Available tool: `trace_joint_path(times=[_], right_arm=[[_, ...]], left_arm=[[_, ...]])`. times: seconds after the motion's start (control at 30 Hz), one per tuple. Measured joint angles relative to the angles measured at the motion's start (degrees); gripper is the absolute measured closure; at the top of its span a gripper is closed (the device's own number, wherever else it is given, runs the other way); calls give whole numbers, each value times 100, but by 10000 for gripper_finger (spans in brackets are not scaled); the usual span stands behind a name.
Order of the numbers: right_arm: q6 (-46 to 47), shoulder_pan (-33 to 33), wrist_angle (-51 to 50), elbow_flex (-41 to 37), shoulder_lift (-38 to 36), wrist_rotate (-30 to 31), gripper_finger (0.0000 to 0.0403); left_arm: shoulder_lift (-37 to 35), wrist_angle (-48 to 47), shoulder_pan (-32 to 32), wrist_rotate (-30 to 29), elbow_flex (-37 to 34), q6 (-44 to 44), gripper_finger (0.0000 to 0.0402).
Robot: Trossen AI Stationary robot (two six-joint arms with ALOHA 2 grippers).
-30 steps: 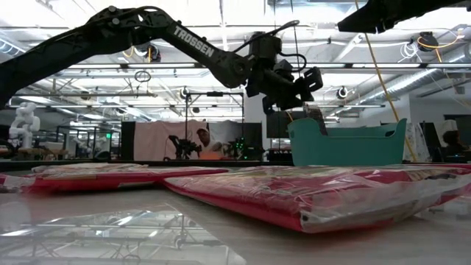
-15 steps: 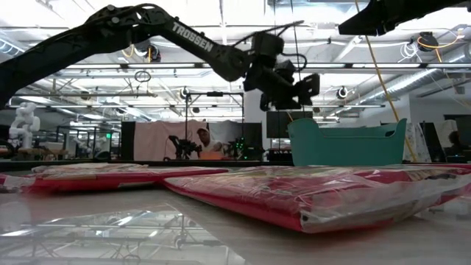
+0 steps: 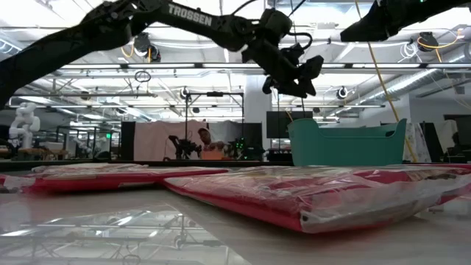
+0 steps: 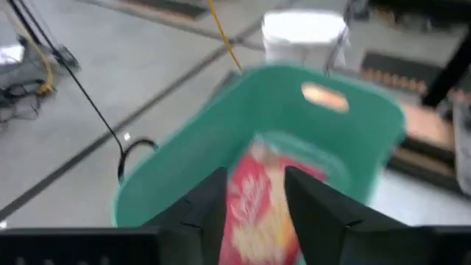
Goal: Sort popcorn bags into baskets
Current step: Put the red popcorn bag into the green bin
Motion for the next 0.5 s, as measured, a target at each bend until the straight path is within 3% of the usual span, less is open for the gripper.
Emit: trace_joint_path(times=[0.2,0.5], right_arm=[[232,1,-188,-29,2,-33,202],[1053,125,456,-674,16,-763,202]], left_arm=[[-488,-1096,-491,-188,-404,171,331],[-1148,-1011,-1337,-526,-1922,-66,384]])
